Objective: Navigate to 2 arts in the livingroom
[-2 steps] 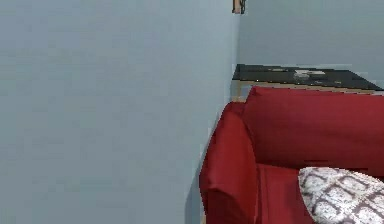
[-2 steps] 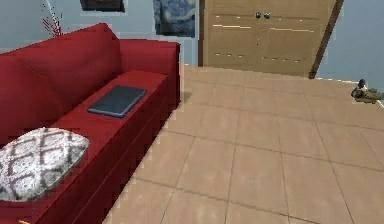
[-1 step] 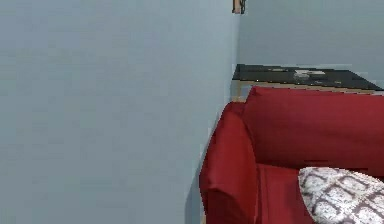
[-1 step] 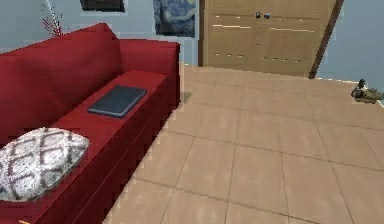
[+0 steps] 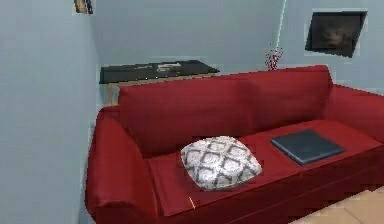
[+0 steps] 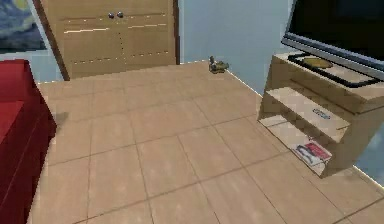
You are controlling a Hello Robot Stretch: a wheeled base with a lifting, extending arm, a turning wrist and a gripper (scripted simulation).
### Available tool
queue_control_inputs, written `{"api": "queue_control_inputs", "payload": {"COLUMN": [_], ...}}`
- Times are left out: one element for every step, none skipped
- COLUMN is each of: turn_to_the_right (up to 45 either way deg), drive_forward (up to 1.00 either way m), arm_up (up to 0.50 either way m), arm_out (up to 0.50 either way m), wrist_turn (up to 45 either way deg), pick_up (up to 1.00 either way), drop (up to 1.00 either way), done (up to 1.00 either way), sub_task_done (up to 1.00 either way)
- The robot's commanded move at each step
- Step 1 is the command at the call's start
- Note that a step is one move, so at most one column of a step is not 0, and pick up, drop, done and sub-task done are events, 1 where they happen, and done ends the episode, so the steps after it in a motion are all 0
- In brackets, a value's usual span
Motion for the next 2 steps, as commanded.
{"api": "queue_control_inputs", "payload": {"turn_to_the_right": [-45.0,45.0], "drive_forward": [0.0,0.0], "arm_up": [0.0,0.0], "arm_out": [0.0,0.0], "wrist_turn": [0.0,0.0], "pick_up": [0.0,0.0], "drop": [0.0,0.0], "done": [0.0,0.0], "sub_task_done": [0.0,0.0]}}
